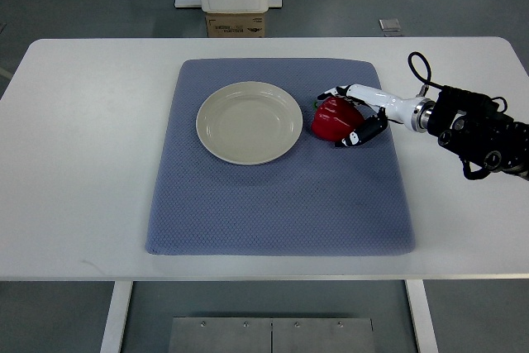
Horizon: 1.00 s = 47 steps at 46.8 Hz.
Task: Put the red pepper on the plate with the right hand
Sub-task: 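Close the right hand's fingers around the red bell pepper, then lift the pepper and carry it with the right hand onto the plate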
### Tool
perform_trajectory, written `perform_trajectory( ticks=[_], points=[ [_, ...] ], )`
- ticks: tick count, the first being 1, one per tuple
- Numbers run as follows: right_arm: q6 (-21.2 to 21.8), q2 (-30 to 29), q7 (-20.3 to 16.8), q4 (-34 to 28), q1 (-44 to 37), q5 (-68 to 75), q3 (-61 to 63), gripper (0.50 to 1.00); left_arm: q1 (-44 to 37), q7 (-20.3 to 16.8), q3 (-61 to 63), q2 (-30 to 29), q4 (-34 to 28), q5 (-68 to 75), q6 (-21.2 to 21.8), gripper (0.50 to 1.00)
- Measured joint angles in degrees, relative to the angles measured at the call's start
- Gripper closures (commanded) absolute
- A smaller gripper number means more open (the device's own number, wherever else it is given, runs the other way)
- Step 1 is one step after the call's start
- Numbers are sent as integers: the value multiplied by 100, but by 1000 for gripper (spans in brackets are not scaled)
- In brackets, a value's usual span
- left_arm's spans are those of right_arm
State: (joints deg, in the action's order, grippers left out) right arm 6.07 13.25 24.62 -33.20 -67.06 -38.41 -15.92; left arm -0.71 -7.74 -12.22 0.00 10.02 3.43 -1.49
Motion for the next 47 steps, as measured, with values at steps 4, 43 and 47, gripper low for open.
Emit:
perform_trajectory(
  ticks=[4,43,47],
  points=[
    [-1,3,-8,23,0,0,-22,906,1,0,0,0,0,0,0,500],
    [8,-278,-402,23,-595,95,231,1000,1,0,0,0,0,0,0,500],
    [8,-371,-449,20,-657,97,232,1000,0,0,0,0,0,0,0,500]
  ],
)
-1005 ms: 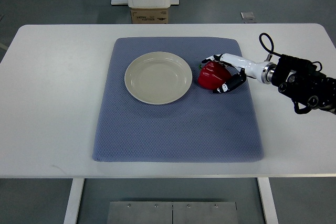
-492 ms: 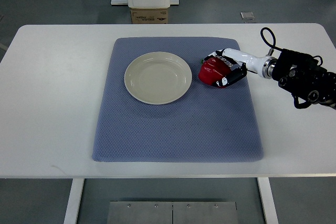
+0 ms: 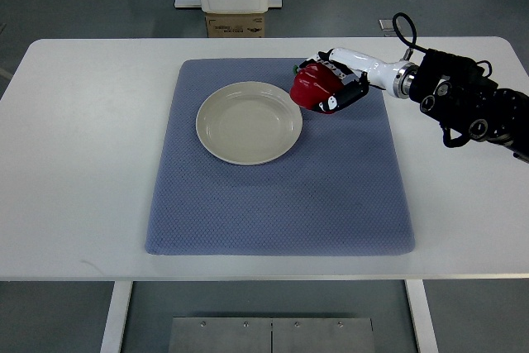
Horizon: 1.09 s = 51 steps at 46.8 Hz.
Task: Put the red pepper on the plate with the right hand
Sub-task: 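Lift the pepper and carry it with the right hand onto the plate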
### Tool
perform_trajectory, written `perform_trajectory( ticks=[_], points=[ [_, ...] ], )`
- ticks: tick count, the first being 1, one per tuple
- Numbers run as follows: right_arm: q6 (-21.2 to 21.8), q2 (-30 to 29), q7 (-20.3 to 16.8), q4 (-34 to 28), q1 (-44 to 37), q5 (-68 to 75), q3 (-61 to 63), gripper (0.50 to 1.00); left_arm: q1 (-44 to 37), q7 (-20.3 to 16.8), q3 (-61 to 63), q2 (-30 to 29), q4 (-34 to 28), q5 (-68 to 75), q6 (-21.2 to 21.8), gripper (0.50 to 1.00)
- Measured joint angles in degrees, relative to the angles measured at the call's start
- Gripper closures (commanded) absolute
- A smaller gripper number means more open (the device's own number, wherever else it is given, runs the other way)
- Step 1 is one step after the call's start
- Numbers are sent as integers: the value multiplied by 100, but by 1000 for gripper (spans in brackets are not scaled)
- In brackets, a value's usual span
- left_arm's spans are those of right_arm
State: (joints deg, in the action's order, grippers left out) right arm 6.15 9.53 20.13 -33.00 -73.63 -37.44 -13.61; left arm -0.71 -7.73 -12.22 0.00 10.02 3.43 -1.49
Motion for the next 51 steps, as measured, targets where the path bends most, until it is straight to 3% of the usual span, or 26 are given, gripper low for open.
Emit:
perform_trajectory(
  ticks=[33,51],
  points=[
    [1,-936,-483,-14,-371,0,202,1000,1,0,0,0,0,0,0,500],
    [-93,-953,-572,-6,-312,-24,195,1000,0,0,0,0,0,0,0,500]
  ],
)
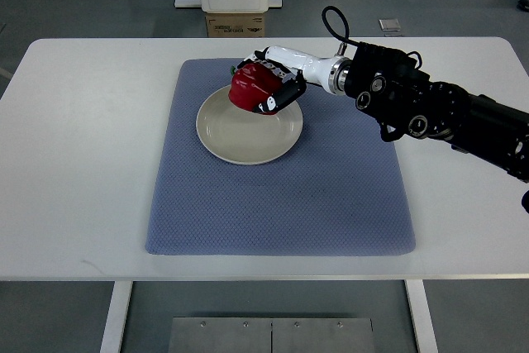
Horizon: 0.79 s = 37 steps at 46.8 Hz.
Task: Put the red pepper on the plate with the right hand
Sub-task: 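Lift the pepper and carry it with the right hand onto the plate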
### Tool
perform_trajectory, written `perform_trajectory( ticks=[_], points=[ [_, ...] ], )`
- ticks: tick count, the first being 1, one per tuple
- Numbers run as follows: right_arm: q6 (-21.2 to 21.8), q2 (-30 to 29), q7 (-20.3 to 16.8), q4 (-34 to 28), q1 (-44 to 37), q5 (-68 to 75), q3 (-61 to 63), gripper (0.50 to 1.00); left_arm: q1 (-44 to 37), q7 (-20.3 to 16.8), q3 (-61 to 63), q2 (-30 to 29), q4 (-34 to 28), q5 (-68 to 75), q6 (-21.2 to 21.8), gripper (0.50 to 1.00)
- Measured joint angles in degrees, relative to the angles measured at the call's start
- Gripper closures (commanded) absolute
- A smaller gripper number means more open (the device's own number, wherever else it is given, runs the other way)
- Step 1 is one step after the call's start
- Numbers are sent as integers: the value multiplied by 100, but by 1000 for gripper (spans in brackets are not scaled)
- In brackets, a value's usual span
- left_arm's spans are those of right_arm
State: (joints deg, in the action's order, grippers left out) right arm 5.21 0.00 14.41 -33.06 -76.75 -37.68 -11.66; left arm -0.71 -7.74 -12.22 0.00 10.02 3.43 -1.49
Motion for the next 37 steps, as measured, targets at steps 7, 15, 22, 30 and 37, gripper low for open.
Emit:
perform_trajectory(
  ticks=[7,15,22,30,37],
  points=[
    [-4,0,0,-1,27,-18,-11,1000,1,0,0,0,0,0,0,500],
    [-4,0,22,-24,72,-20,-20,1000,1,0,0,0,0,0,0,500],
    [3,0,35,-25,116,-20,-14,1000,0,0,0,0,0,0,0,500],
    [6,0,36,-26,188,-21,-12,1000,1,0,0,0,0,0,0,500],
    [4,0,32,-12,298,-21,-9,1000,0,0,0,0,0,0,0,500]
  ],
)
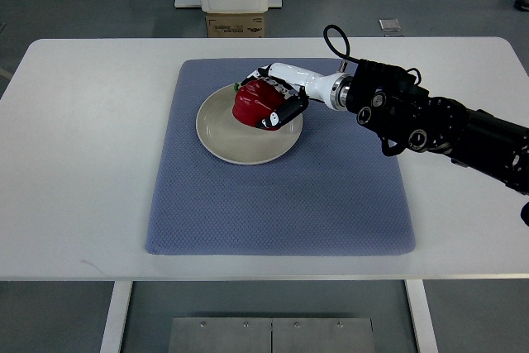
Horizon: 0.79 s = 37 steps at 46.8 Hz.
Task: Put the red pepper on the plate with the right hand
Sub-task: 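Lift the pepper and carry it with the right hand onto the plate, then lower the pepper onto the plate and open the right hand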
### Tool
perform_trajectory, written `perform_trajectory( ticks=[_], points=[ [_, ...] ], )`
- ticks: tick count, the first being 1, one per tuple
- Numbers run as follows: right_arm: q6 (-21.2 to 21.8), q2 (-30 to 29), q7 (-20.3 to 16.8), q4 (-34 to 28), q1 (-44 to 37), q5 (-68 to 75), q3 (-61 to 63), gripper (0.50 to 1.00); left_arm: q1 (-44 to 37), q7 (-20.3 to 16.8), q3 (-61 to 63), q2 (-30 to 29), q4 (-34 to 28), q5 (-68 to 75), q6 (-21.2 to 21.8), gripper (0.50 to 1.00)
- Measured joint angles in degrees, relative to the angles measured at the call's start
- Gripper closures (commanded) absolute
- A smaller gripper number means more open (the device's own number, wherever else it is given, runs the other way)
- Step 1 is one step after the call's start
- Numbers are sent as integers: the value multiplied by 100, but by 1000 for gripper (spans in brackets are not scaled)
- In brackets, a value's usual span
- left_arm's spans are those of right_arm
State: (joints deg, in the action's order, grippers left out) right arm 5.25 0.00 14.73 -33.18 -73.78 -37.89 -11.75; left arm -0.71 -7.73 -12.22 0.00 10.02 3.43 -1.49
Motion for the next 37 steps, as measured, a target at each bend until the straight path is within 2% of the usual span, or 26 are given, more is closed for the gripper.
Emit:
perform_trajectory(
  ticks=[16,20,26,30,33,37],
  points=[
    [-4,0,-21,5,111,1,-9,1000,0,0,0,0,0,0,0,500],
    [-5,0,-18,8,132,0,-9,907,0,0,0,0,0,0,0,500],
    [-5,0,-7,13,162,2,-3,802,0,0,0,0,0,0,0,500],
    [-6,0,3,13,170,7,-2,691,1,0,0,0,0,0,0,500],
    [-6,0,12,12,172,10,-2,645,0,0,0,0,0,0,0,500],
    [-7,0,18,6,197,17,-2,555,0,0,0,0,0,0,0,500]
  ],
)
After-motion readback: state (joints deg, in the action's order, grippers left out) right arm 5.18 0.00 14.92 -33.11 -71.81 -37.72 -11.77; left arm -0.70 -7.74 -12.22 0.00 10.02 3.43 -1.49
